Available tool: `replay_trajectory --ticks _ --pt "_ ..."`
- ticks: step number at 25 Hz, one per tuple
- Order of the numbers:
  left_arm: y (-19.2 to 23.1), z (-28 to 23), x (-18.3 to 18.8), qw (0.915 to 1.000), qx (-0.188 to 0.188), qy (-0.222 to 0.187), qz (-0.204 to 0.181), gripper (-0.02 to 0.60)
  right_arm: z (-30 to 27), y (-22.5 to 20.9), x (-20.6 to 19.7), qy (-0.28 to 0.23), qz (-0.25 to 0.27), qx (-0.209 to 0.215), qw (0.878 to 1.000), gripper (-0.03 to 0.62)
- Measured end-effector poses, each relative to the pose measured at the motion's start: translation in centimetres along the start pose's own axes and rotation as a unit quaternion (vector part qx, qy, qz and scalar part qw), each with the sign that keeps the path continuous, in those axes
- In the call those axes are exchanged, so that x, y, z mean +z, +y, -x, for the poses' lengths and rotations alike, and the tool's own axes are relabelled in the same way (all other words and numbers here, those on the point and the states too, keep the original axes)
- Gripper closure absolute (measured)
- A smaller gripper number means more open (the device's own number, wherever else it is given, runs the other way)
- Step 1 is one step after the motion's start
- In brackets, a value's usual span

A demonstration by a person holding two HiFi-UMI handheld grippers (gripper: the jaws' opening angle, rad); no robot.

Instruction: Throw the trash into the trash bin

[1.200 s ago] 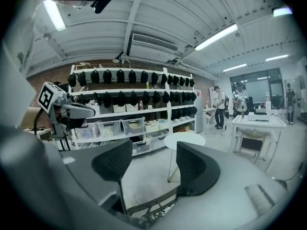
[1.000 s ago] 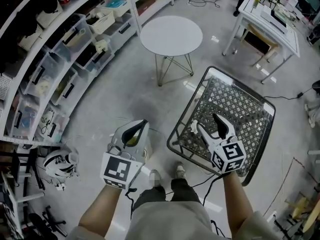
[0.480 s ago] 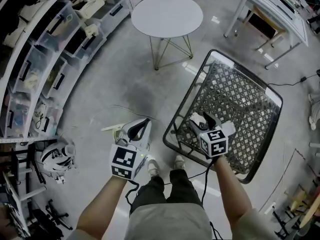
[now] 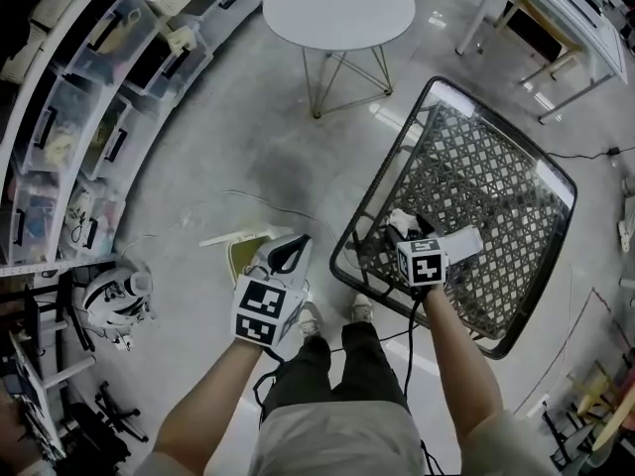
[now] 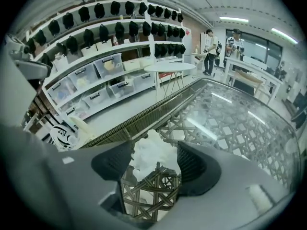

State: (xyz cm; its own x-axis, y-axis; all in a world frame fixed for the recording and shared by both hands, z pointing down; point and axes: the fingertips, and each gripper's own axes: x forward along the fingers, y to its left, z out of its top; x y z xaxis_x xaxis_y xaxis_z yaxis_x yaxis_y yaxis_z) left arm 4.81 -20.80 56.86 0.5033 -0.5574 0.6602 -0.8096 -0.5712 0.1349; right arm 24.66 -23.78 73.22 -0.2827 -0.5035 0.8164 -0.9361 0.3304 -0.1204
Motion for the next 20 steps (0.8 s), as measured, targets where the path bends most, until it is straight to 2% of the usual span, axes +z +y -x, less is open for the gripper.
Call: replay_trajectory --ticks 3,7,8,10,15,20 --pt "0.1 0.2 -1.1 1.0 0.001 0.007 0.006 0.58 -0.5 0.1 -0.4 0.027 0.037 -0.022 0.999 0.293" --pt "0.2 0.9 -2.0 0.9998 0.004 0.013 0.015 0.58 -0.7 0.7 -0.8 0.05 0.081 -0.031 0.995 0.348" --pt "0.2 1.1 -2.2 0.9998 0.005 0.014 0.016 0.58 -0.6 0.8 -0.9 0.054 0.084 -0.033 0.994 0.376" --pt "0.3 1.6 -2.6 0.9997 0.007 0.013 0.02 0.58 -0.5 1.0 -0.7 0.056 0.081 -0.035 0.995 0.51" --pt "1.6 3.7 -2.5 0.999 0.027 -0.009 0.034 0.58 1.3 2.0 1.5 0.026 0.064 -0.019 0.997 0.52" --pt "5.6 7.9 -3.1 0.9953 0.072 -0.031 0.057 0.58 5.0 6.9 7.1 -0.044 0.062 0.027 0.997 0.522"
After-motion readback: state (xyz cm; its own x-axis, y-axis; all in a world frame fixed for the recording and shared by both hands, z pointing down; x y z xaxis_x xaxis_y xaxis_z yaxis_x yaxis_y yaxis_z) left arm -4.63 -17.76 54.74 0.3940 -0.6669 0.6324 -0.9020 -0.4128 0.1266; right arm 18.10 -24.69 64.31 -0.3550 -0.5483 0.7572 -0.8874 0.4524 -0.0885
